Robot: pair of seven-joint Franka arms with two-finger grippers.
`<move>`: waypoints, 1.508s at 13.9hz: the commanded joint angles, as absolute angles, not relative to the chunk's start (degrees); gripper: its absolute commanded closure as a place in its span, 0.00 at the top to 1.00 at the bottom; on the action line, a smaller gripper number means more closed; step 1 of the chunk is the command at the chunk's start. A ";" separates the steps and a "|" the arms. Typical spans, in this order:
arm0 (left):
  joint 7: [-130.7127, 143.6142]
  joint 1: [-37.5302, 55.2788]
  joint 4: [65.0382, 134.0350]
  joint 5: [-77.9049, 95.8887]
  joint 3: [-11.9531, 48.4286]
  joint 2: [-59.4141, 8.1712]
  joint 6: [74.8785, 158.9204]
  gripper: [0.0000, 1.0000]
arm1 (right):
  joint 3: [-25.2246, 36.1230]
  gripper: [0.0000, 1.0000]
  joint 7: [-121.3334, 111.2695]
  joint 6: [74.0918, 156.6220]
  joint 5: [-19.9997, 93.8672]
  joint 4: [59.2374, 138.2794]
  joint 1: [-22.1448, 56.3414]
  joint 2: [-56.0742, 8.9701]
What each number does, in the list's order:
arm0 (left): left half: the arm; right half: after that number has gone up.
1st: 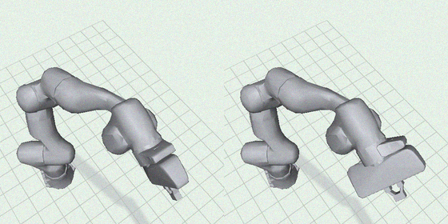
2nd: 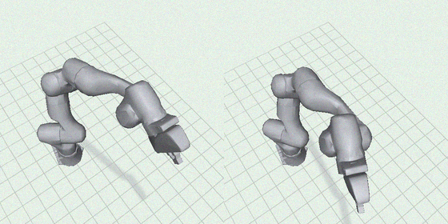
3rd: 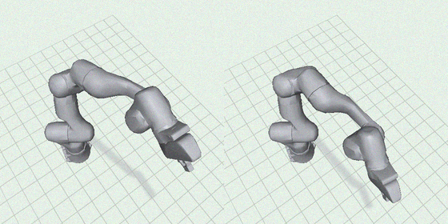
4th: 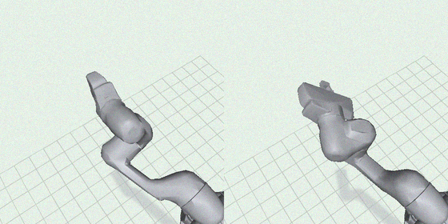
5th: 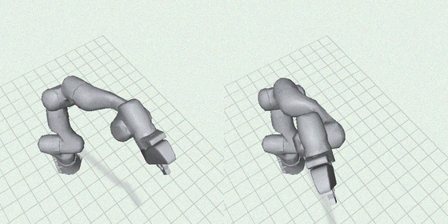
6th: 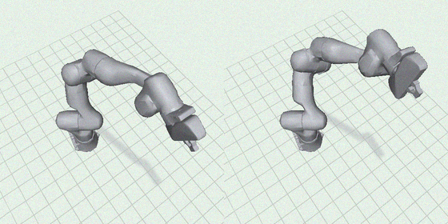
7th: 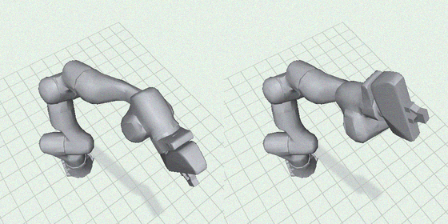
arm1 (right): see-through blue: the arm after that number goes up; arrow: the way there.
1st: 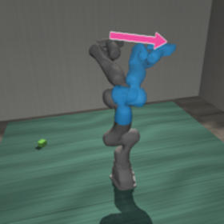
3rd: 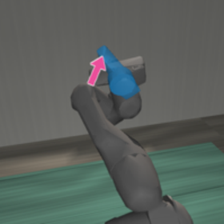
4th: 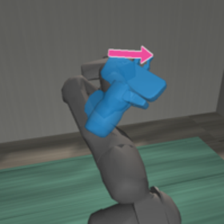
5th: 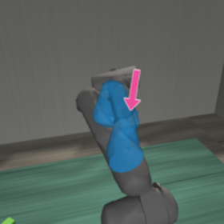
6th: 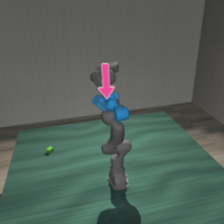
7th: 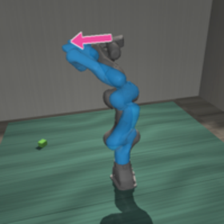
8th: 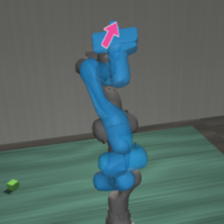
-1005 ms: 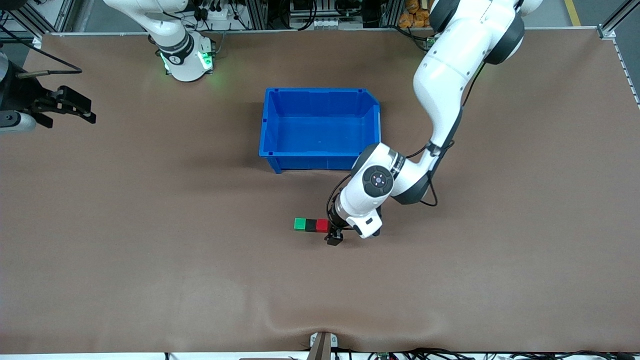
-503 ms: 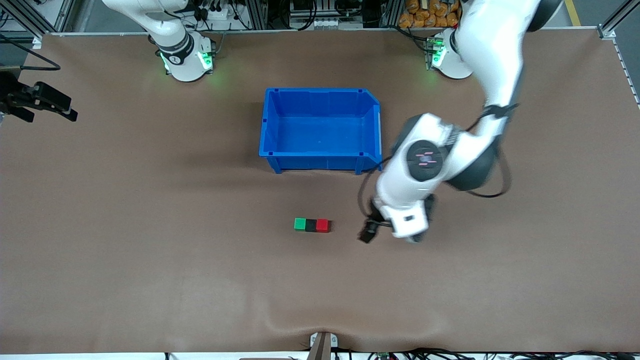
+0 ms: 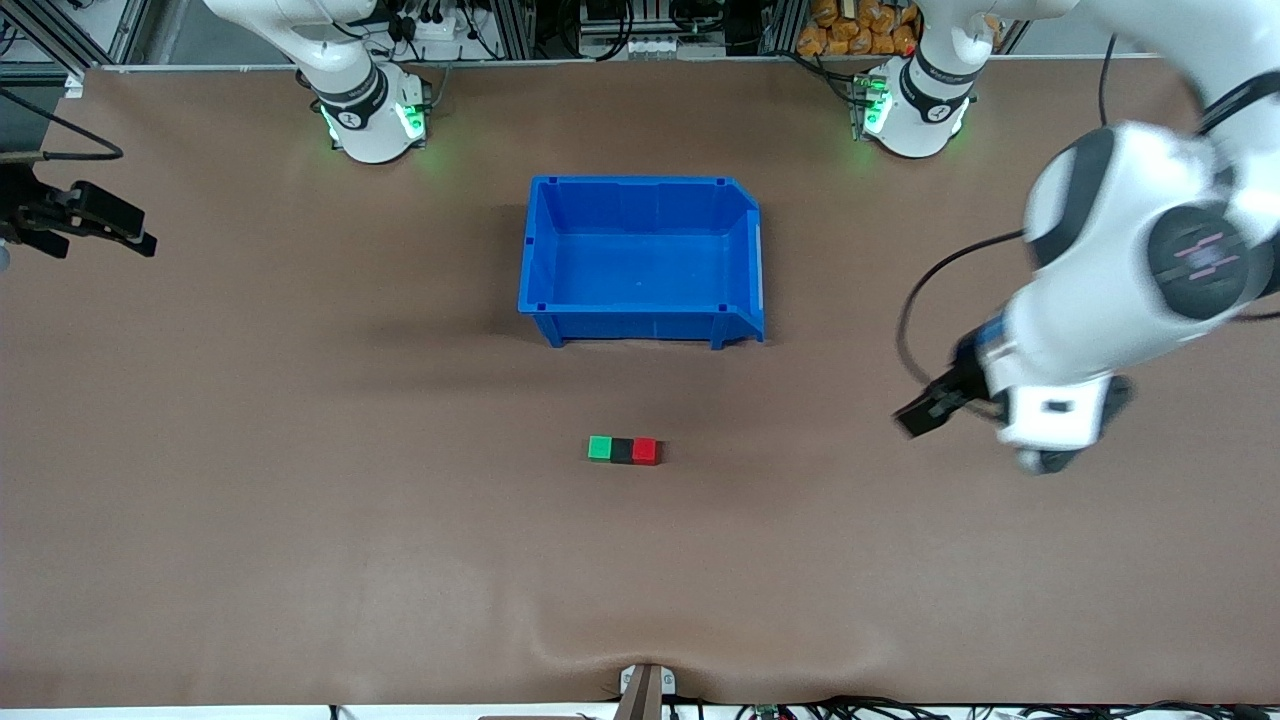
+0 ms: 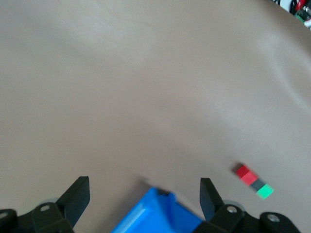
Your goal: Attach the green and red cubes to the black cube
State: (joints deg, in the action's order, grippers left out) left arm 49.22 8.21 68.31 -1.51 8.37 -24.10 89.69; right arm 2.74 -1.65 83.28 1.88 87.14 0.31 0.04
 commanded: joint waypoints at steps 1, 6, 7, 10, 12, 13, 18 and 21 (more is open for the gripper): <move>36.69 3.97 71.10 -2.55 9.05 -19.69 86.85 1.00 | 3.16 1.00 -0.53 82.79 1.41 85.34 0.97 -0.88; 22.44 0.70 79.86 -2.02 8.70 -10.14 87.70 1.00 | 3.08 1.00 -0.70 82.80 1.41 85.25 1.05 -0.88; 18.93 0.70 85.29 -1.93 7.74 -5.93 89.11 1.00 | 3.16 1.00 -0.96 82.88 1.41 85.34 1.05 -0.88; 13.46 0.79 96.65 -2.11 7.29 4.63 91.05 1.00 | 3.08 1.00 -1.05 83.50 1.06 84.99 1.32 -0.88; 11.70 0.88 101.23 -2.11 7.29 9.64 90.97 1.00 | 3.08 1.00 -0.88 83.41 1.14 84.81 0.71 -0.88; 11.17 0.97 103.16 -2.02 7.29 11.58 90.97 1.00 | 3.08 1.00 -0.88 83.41 1.14 84.73 0.53 -0.88; 9.49 1.23 100.64 -2.55 7.29 12.13 89.83 1.00 | 3.16 1.00 -0.62 83.41 1.23 84.64 0.35 -0.97; 9.58 1.32 99.23 -2.55 7.47 11.87 87.98 1.00 | 3.16 1.00 -0.70 83.41 1.23 84.64 0.35 -1.05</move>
